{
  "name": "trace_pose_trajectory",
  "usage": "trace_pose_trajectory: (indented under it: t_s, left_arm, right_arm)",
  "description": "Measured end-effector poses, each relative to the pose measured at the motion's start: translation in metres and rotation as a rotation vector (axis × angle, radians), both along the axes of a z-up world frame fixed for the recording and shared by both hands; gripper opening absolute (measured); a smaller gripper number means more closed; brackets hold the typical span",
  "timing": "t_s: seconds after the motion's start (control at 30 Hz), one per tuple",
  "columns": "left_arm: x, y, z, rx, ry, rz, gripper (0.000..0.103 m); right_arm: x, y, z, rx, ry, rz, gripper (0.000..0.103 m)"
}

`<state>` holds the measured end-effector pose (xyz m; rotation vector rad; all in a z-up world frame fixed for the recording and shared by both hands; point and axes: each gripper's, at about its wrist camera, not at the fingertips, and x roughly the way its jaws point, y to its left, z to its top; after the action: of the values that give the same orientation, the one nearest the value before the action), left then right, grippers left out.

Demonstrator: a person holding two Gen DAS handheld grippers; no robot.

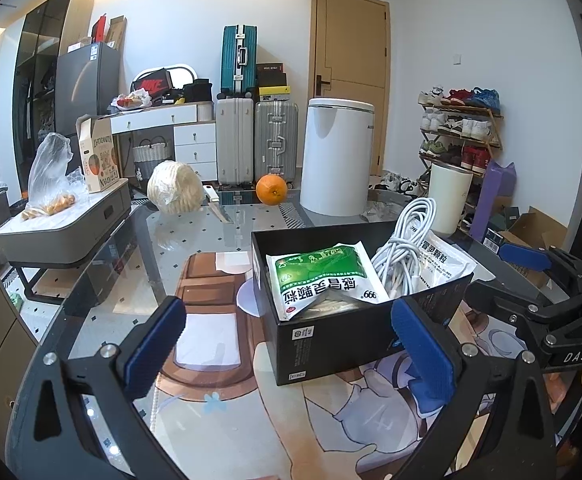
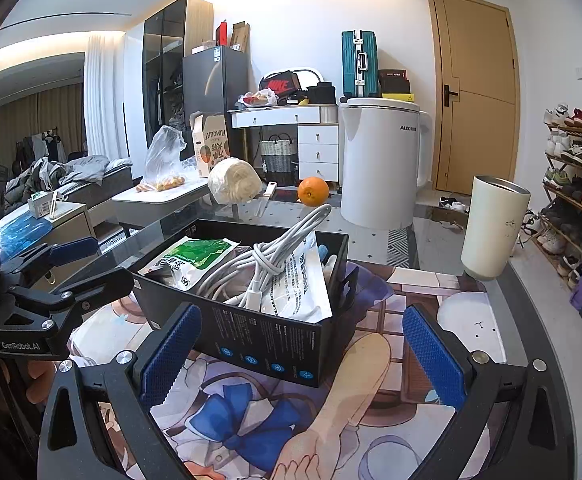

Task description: Organize soft objects

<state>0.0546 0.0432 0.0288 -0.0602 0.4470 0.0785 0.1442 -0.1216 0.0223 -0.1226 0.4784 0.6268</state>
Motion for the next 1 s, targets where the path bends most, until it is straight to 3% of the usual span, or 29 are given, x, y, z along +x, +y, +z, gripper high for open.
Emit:
trace_pose_trajectory:
  t_s: [1.0]
  left_arm:
    - [0.0001,0.0021,0.0001,-0.01,-0.01,0.007,0.103]
  right_arm:
    - [0.0,-0.0004,-0.0004,0.0,0.001,0.001,0.102]
